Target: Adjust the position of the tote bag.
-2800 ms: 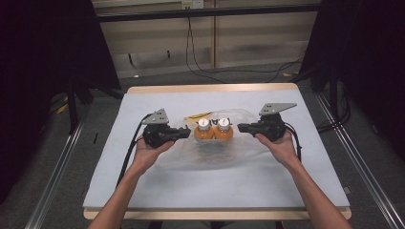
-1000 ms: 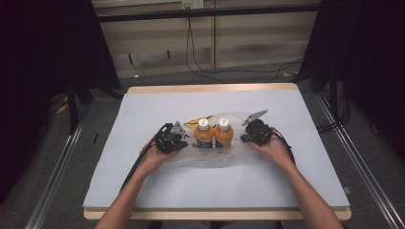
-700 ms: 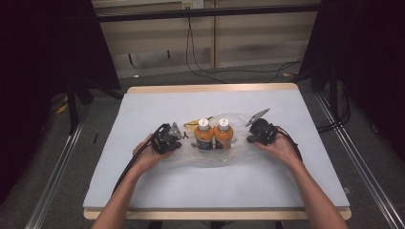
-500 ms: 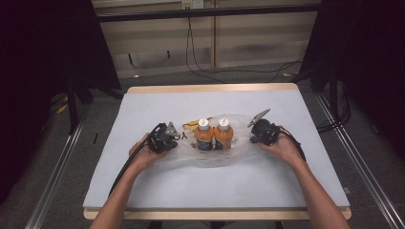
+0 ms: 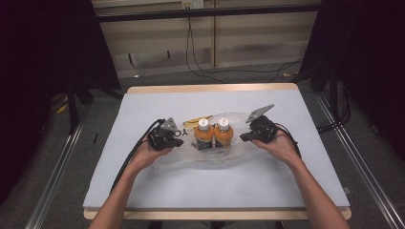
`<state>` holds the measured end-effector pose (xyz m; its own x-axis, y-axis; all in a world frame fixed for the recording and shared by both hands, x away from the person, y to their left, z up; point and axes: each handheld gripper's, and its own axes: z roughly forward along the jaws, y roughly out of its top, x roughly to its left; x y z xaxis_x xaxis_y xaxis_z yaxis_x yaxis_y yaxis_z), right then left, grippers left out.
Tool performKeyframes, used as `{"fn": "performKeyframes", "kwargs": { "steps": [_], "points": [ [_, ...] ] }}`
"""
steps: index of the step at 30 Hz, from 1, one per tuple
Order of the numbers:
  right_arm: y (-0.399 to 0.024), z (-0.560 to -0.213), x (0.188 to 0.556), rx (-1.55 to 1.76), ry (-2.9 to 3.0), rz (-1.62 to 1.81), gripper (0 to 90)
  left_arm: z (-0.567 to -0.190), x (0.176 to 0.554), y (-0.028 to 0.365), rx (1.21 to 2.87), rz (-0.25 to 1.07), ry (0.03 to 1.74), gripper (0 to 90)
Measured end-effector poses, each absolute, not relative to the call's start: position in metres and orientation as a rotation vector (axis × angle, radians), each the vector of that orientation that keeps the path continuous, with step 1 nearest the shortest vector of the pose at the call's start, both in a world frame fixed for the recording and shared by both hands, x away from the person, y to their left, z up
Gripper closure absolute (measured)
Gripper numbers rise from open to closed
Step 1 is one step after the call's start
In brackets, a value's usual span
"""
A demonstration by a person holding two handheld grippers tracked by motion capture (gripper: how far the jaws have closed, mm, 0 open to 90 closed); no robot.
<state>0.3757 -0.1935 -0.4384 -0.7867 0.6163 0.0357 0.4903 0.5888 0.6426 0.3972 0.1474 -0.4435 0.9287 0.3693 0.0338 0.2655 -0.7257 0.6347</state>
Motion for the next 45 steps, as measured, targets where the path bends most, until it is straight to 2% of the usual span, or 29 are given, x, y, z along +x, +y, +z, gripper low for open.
{"fn": "performKeyframes", "kwargs": {
  "steps": [5, 10, 17, 21, 23, 27, 37, 45],
  "points": [
    [-0.172, -0.440, 0.391, 0.897, 2.643, 1.033, 90.0, -0.446, 0.401, 0.123, 2.459, 0.189, 0.405, 90.0],
    [-0.162, -0.458, 0.400, 0.916, 2.733, 0.991, 90.0, -0.460, 0.406, 0.109, 2.517, 0.179, 0.380, 90.0],
    [-0.170, -0.464, 0.404, 1.001, 2.682, 0.700, 90.0, -0.462, 0.407, 0.127, 2.602, 0.241, 0.386, 90.0],
    [-0.183, -0.462, 0.402, 1.001, 2.694, 0.653, 90.0, -0.460, 0.408, 0.138, 2.637, 0.278, 0.402, 90.0],
    [-0.189, -0.461, 0.399, 0.998, 2.701, 0.627, 90.0, -0.460, 0.406, 0.141, 2.677, 0.364, 0.398, 90.0],
    [-0.198, -0.459, 0.392, 0.941, 2.733, 0.563, 90.0, -0.459, 0.408, 0.148, 2.700, 0.394, 0.414, 90.0],
    [-0.216, -0.457, 0.372, 0.910, 2.728, 0.462, 90.0, -0.459, 0.406, 0.161, 2.711, 0.376, 0.411, 90.0],
    [-0.226, -0.456, 0.361, 0.948, 2.737, 0.482, 90.0, -0.458, 0.388, 0.173, 2.715, 0.342, 0.366, 90.0]
  ]
}}
